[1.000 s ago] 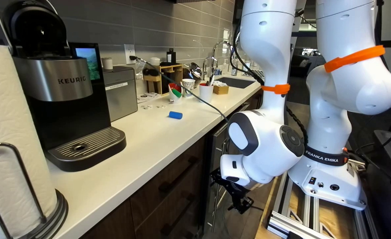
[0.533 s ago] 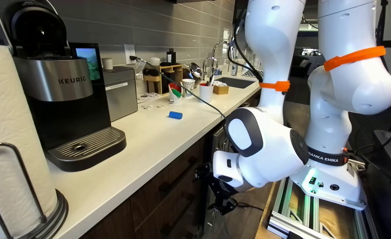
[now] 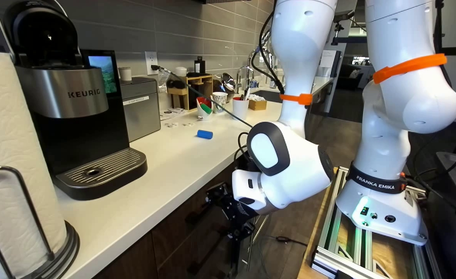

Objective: Open the first top drawer

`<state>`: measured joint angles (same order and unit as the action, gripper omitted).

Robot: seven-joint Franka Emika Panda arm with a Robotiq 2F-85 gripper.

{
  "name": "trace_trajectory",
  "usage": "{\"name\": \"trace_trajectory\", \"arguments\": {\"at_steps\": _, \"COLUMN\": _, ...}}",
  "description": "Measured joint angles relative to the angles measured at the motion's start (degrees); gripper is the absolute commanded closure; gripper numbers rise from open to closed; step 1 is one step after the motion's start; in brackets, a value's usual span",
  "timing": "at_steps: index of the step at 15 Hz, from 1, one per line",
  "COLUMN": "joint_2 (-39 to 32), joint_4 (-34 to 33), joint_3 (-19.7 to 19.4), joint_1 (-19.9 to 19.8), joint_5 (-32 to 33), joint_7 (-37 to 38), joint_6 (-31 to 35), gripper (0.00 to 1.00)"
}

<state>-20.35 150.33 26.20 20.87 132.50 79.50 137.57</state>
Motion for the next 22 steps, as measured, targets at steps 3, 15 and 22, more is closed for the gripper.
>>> {"name": "trace_trajectory", "arguments": {"at_steps": 3, "joint_2": -3.59, "joint_4": -0.98, "joint_3": -0.93, "joint_1": -2.57, "joint_5": 4.75, "joint_7": -0.82, "joint_6": -0.02, "gripper": 0.00}}
{"name": "trace_trajectory", "arguments": {"at_steps": 15, "joint_2": -10.53, "joint_4": -2.13, "joint_3": -0.27, "joint_1": -8.35, "joint_5": 6.69, "joint_7": -1.79, "joint_6": -4.00, "gripper": 0.00}}
{"name": "trace_trajectory", "arguments": {"at_steps": 22, "joint_2": -7.12, "joint_4": 1.02, "joint_3": 1.20, "joint_1": -10.45, "joint_5": 7.38, "joint_7": 0.05, "joint_6": -4.86, "gripper": 0.00}}
